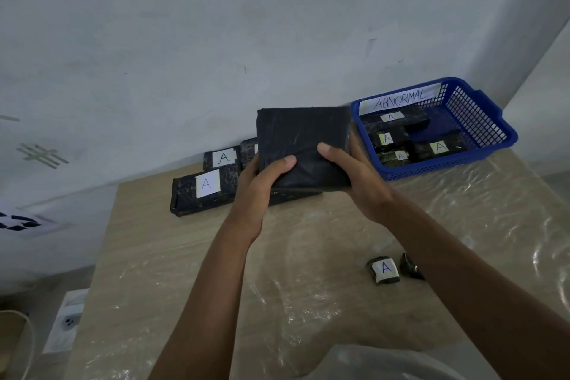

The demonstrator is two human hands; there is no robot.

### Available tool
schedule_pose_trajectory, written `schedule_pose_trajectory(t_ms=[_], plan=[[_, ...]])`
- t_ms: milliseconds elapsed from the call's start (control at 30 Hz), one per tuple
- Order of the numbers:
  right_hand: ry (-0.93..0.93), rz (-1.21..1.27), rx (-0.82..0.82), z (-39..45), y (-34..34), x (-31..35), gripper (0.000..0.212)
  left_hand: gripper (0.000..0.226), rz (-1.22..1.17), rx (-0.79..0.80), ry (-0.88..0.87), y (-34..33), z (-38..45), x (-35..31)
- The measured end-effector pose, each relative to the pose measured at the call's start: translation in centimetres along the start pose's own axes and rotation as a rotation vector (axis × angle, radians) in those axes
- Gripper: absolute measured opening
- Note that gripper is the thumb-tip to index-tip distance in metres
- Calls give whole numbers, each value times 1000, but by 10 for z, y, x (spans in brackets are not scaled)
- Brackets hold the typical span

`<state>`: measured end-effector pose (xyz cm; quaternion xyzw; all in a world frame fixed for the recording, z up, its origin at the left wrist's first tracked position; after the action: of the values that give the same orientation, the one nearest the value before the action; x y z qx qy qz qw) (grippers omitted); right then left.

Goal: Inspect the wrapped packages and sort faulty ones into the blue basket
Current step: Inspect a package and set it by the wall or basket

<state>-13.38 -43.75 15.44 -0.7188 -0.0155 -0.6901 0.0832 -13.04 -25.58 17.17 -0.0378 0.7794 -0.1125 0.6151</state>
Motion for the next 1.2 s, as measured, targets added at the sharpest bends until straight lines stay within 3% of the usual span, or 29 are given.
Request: schedule_pose_trajectory(t_ms=[100, 267, 333, 400, 600, 700, 833, 967, 1100, 1200], plan=[[27, -31, 35, -6, -2, -4, 86, 39, -29, -37, 42, -3, 2, -5], [65, -23, -37, -6, -4, 0, 74, 61, 34, 14, 24, -1, 0, 4], [65, -49, -16, -7, -5, 1, 72, 51, 5, -42, -29, -1, -2, 6], [59, -59, 12, -9, -7, -1, 79, 41, -10, -62, -49, -2, -2, 6], [57, -102, -23, -13, -9, -5, 101, 50, -56, -18, -32, 8, -2, 13], [-46, -85, 33, -15, -1, -8, 88, 43, -136, 32, 39, 23, 1, 23], [-182, -116, 41, -12, 13, -20, 57, 57, -173, 89, 212, 43, 6, 42], [-279, -116, 2, -13, 22, -47, 63, 60, -182, 82, 340, 54, 10, 65], [-312, -122, -4, -19, 25, -77, 62, 47, -120, 83, 426, 61, 9, 86], [-261, -320, -116, -17, 26, -101, 75, 34, 57, 72, 417, 71, 18, 96]])
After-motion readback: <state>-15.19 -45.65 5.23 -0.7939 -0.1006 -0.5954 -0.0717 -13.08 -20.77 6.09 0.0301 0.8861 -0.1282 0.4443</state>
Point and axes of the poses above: each hand's wrist, its own z-axis towards the middle knuckle, its own y-axis out of the back of the hand, x = y × z, the point moved 2 cm from there along z, towards the middle knuckle, and after that the axes turned 9 degrees about -z, right-handed, at the moved point
